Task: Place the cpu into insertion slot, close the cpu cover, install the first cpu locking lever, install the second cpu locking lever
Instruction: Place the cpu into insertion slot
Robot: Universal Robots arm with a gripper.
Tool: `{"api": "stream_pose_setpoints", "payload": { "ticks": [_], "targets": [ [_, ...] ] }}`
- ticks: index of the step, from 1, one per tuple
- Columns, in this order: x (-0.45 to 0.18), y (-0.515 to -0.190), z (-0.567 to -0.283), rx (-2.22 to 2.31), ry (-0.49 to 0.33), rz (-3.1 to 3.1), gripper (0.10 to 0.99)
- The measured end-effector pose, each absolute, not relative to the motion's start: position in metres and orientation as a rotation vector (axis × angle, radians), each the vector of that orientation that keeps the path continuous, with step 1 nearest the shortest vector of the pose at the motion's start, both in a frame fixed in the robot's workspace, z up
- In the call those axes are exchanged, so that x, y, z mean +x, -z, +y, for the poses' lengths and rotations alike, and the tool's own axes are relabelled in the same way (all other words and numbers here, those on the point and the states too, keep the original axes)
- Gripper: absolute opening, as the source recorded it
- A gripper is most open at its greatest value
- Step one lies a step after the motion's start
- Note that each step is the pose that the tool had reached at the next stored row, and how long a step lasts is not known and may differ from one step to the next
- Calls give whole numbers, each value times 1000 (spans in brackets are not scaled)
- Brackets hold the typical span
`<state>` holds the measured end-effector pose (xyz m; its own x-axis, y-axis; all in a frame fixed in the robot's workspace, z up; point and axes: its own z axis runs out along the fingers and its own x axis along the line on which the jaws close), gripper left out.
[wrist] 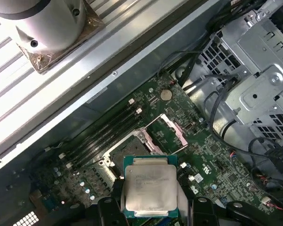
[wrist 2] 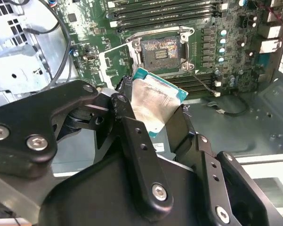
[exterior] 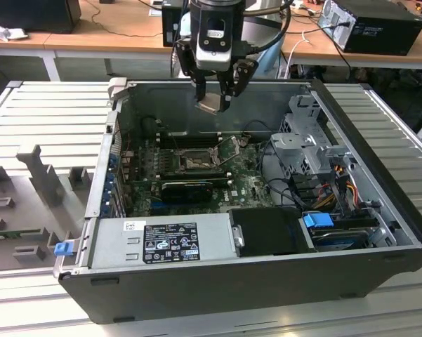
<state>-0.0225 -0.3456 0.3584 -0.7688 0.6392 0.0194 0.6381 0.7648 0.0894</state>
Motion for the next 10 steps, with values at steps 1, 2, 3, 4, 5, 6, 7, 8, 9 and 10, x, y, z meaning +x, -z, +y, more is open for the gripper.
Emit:
{"api": "stream_pose_setpoints", "payload": {
  "ticks": [1,2,3,4,5,6,7,8,9,10],
  "targets": [
    [-23,-358,-346,1087,-142,2930,529],
    [-22,-358,-346,1105,-141,2923,529],
    [-22,-358,-346,1115,-141,2919,529],
    [-22,-358,-346,1139,-141,2909,529],
    [-23,-357,-346,1158,-141,2901,529],
    [-22,-357,-346,1178,-141,2892,529],
    [-22,-357,-346,1196,-141,2884,529],
    [-22,-356,-346,1238,-140,2865,529],
    [-23,-356,-346,1270,-140,2850,529],
    [-22,-356,-346,1305,-139,2832,529]
  ]
}}
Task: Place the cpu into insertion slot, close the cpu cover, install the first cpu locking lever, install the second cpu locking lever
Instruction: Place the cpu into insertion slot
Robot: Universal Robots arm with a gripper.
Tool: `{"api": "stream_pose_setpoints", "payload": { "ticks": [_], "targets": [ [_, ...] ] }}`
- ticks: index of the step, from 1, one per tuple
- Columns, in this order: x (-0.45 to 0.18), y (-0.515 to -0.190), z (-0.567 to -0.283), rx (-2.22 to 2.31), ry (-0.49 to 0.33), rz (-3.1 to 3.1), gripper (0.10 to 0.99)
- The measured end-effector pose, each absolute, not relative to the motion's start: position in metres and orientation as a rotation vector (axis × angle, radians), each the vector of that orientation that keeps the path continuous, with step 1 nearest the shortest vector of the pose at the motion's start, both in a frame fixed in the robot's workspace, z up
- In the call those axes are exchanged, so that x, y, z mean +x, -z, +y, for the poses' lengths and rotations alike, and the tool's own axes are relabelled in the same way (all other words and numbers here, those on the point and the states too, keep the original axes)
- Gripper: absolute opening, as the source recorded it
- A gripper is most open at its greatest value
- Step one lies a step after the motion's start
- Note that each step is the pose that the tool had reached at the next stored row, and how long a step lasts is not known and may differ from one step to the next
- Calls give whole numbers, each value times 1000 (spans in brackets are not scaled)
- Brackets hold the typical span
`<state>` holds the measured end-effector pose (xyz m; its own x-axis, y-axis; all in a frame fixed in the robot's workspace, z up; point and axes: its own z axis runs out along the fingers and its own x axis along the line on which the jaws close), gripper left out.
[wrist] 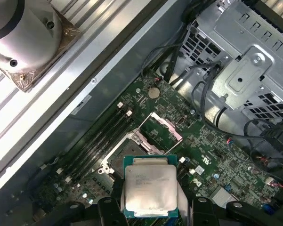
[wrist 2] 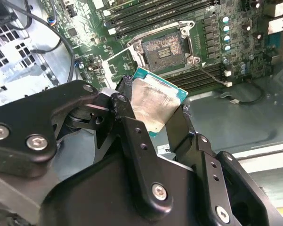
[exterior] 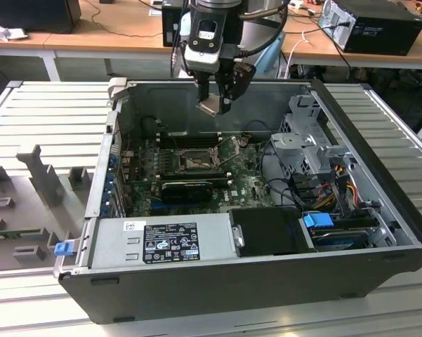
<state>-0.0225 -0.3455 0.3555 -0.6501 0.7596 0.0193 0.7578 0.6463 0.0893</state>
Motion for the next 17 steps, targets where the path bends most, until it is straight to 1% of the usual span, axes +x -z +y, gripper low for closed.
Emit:
{"api": "stream_pose_setpoints", "payload": {
  "ticks": [9,17],
  "targets": [
    [-22,-352,-346,1478,-134,2745,529],
    [-22,-351,-346,1515,-133,2724,529]
  ]
}}
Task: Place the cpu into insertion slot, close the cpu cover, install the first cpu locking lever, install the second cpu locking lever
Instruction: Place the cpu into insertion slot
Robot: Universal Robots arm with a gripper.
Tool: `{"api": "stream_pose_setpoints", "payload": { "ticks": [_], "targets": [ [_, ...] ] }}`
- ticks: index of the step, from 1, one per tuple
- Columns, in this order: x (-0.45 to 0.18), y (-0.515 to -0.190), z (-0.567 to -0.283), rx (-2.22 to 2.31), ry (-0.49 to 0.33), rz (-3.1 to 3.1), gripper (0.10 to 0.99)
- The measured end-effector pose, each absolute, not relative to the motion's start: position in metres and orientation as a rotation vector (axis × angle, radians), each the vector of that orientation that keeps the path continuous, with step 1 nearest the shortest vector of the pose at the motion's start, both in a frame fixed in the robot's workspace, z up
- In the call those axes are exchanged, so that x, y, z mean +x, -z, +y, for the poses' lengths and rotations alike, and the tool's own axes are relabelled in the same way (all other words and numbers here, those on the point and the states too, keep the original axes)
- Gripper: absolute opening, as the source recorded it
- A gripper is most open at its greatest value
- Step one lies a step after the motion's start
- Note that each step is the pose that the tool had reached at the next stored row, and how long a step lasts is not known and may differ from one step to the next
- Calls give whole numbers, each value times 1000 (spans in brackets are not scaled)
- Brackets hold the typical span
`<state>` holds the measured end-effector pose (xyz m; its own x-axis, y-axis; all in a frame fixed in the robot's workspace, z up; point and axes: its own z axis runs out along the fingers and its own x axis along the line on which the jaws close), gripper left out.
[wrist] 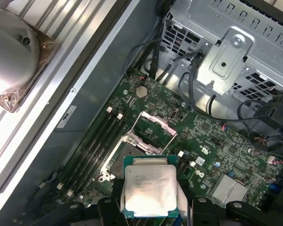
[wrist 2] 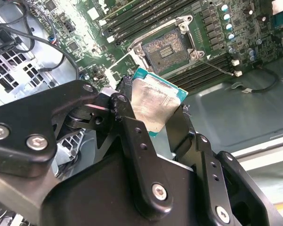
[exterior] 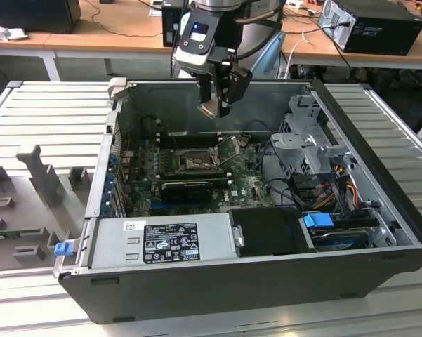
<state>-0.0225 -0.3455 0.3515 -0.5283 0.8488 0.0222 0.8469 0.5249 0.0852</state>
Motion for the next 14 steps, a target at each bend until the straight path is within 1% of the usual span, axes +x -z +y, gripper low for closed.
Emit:
{"api": "stream_pose_setpoints", "payload": {
  "ticks": [14],
  "targets": [
    [-22,-350,-346,1630,-130,2653,529]
  ]
}}
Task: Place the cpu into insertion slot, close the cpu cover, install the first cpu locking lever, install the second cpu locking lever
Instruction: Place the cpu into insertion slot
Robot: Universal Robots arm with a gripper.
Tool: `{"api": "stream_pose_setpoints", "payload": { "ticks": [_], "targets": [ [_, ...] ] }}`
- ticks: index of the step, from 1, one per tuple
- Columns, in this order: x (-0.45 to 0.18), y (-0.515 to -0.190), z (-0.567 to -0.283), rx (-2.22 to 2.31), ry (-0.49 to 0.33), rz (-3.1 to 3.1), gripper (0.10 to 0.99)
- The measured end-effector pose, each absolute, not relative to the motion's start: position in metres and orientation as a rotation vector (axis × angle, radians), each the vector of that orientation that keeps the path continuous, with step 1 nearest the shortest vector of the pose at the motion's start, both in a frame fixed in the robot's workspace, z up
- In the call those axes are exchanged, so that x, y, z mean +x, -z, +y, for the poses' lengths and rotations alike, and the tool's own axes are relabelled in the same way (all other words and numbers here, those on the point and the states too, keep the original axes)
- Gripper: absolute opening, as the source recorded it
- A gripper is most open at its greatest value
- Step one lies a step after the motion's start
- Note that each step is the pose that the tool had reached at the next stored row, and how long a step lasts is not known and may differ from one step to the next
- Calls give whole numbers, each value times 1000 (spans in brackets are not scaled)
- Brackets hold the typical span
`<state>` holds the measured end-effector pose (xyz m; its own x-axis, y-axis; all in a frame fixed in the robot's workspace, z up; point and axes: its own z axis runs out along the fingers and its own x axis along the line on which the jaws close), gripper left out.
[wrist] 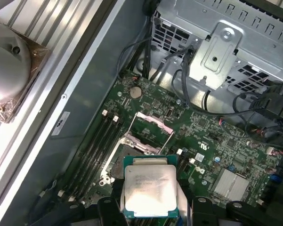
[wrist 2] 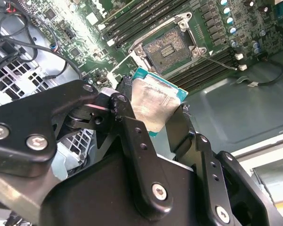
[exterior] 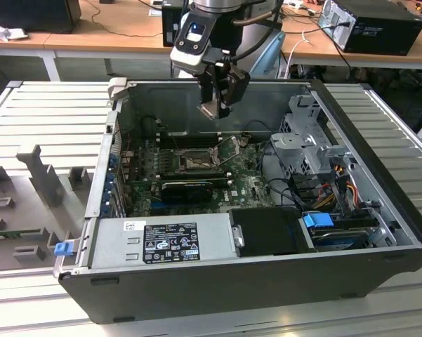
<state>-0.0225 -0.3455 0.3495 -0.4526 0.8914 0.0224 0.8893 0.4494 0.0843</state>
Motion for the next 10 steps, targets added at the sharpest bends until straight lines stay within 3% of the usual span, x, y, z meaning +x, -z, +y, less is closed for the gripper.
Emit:
{"api": "stream_pose_setpoints", "payload": {
  "ticks": [10],
  "targets": [
    [-24,-342,-345,1765,-121,2567,529]
  ]
}}
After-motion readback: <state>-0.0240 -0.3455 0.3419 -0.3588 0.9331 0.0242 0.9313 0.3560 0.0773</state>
